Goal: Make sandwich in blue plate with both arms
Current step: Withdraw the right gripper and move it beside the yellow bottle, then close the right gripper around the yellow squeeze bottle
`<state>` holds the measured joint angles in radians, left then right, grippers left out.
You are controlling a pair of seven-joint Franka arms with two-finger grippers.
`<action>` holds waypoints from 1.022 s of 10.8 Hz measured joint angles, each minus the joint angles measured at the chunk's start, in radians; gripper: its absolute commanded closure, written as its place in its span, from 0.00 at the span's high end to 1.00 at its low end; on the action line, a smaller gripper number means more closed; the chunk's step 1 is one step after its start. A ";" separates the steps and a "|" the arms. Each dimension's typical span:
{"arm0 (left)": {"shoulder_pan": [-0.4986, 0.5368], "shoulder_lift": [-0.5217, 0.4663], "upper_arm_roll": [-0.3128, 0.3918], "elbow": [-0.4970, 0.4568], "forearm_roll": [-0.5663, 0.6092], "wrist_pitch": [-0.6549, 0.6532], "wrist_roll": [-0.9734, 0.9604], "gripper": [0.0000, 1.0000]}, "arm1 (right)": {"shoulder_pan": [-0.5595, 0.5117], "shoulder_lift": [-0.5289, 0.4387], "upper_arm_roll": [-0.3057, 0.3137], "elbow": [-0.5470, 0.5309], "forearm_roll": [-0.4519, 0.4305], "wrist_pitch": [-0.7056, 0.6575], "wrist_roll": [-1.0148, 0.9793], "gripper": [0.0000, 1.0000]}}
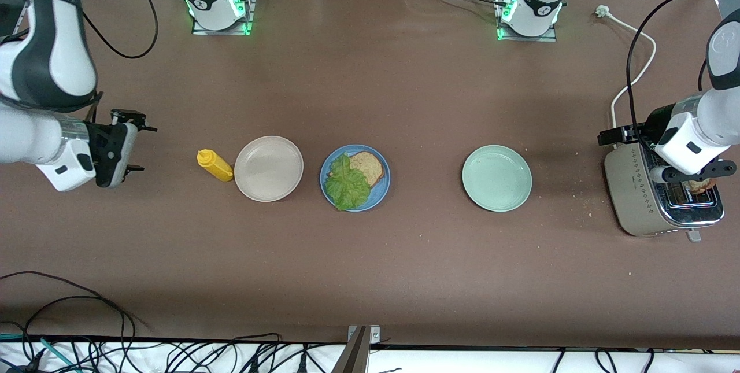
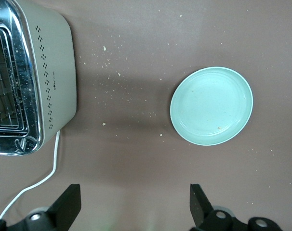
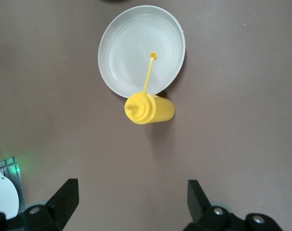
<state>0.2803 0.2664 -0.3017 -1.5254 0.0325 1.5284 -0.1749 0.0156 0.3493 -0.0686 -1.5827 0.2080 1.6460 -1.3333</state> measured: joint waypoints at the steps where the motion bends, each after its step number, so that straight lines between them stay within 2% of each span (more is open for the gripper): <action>1: 0.000 0.000 0.000 0.000 0.000 0.000 0.000 0.99 | -0.030 0.009 -0.006 -0.022 0.044 0.001 -0.083 1.00; 4: 0.000 0.001 0.000 0.000 0.000 0.000 0.000 0.99 | -0.066 0.085 -0.010 -0.054 0.181 0.019 -0.265 1.00; 11: 0.000 0.003 0.000 0.000 0.000 0.000 0.000 0.99 | -0.119 0.322 -0.011 -0.055 0.486 0.066 -0.670 1.00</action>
<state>0.2802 0.2690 -0.3019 -1.5258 0.0326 1.5284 -0.1749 -0.1036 0.6713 -0.0798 -1.6379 0.6936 1.7122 -2.0032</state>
